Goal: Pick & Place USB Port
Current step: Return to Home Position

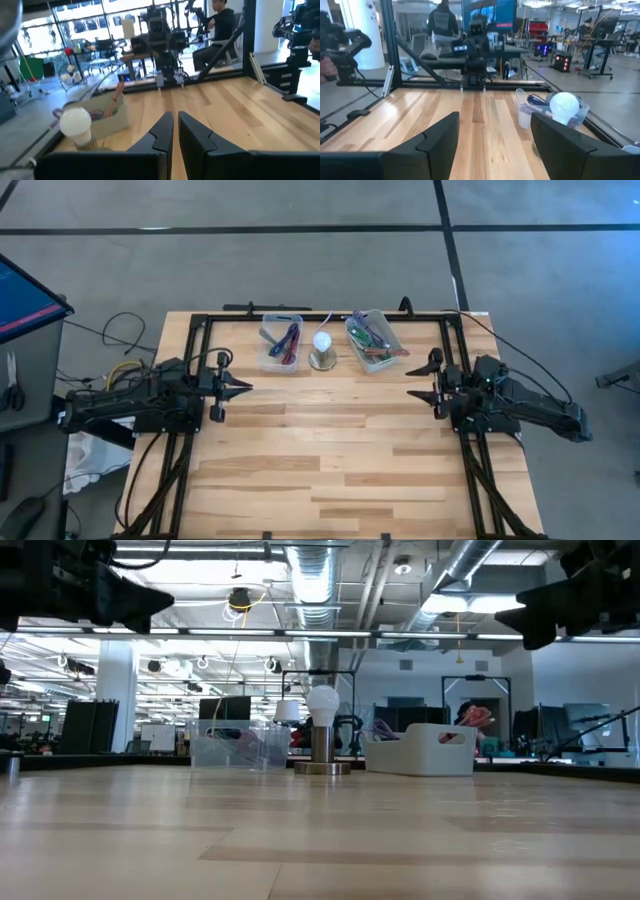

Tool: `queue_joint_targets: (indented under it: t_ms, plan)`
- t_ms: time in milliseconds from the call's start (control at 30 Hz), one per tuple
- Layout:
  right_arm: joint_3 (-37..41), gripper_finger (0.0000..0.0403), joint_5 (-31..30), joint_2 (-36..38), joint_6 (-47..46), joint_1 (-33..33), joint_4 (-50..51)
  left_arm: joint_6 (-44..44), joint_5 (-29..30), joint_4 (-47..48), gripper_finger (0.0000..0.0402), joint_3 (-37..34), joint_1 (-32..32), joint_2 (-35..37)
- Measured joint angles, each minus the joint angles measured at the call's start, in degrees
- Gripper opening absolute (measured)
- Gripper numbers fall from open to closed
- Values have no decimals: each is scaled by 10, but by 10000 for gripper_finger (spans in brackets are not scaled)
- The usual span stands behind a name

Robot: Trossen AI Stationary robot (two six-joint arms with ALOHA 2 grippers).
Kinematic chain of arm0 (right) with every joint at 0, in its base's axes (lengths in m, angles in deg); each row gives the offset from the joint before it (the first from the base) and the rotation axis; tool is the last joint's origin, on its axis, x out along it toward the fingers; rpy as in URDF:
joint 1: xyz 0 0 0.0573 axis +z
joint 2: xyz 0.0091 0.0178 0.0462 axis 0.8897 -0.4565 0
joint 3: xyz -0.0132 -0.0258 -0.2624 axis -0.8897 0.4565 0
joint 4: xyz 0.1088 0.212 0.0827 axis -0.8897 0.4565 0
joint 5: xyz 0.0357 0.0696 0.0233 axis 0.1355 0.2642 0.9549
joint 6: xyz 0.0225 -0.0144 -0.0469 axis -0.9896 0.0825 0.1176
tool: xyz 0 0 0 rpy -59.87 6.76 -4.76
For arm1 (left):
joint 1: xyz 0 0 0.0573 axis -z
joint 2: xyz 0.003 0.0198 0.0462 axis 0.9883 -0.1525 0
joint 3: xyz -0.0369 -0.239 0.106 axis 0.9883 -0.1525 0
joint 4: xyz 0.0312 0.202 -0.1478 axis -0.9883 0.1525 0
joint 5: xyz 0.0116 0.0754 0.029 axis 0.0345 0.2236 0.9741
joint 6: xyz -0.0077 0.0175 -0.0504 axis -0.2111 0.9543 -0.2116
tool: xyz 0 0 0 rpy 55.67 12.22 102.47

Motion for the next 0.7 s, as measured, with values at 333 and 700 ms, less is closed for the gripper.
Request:
queue_joint_targets:
  t_ms: [333,700]
  plan:
    - [79,238,-7,39,-36,3,-77,-36,4,-18,27,-56,0,67]
    - [80,238,-4,39,-43,3,-78,-64,-18,3,27,-77,0,118]
